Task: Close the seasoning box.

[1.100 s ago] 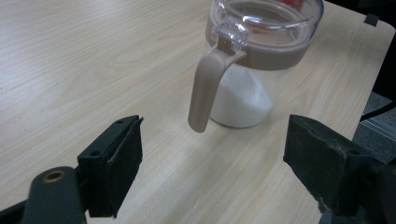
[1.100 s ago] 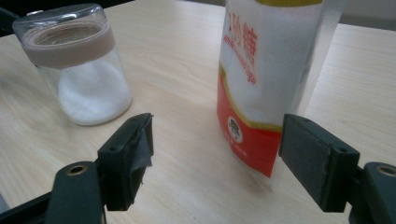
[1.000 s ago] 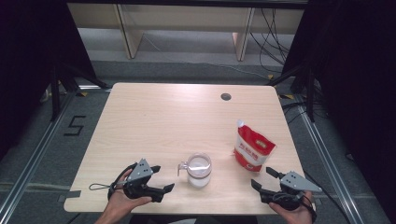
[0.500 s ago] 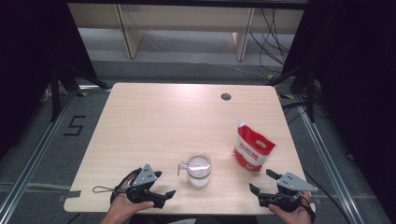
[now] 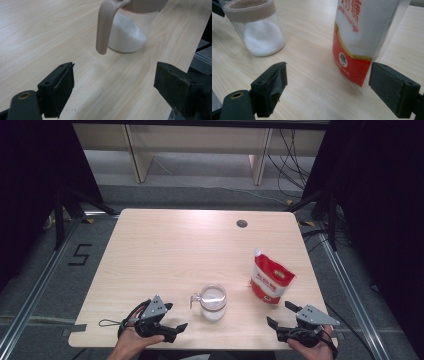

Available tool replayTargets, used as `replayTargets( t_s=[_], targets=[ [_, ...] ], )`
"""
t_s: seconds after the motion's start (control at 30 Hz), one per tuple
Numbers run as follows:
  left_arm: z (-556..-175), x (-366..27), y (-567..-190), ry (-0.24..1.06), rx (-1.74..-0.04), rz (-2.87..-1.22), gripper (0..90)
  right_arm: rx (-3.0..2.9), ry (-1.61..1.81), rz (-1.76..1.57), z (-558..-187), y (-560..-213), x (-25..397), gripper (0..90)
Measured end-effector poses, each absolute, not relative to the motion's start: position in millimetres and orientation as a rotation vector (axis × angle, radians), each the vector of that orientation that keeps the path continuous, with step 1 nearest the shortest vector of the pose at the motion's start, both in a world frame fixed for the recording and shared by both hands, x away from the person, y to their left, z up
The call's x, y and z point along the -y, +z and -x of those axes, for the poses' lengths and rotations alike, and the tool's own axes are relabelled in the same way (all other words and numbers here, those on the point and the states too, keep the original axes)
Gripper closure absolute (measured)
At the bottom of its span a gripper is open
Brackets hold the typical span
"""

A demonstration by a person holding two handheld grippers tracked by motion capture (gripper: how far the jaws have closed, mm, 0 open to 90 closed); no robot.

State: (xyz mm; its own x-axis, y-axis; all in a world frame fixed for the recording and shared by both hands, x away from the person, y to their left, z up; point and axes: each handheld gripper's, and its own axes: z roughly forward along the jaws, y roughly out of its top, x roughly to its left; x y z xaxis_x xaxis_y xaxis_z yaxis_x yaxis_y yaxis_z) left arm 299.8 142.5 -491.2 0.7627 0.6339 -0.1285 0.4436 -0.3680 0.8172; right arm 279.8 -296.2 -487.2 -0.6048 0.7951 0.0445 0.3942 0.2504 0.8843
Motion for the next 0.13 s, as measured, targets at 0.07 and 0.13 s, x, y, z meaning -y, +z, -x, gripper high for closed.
replayTargets(
  t_s=[0.07,0.13],
  targets=[
    [-300.3,-142.8,-491.3,0.264,-0.798,-2.028,16.0,-2.115,1.306,-1.084,-279.8,-487.2,296.4,15.9],
    [-301.6,-143.7,-491.3,0.277,-0.779,-2.041,16.0,-2.106,1.293,-1.101,-279.0,-487.3,296.2,15.8]
  ],
)
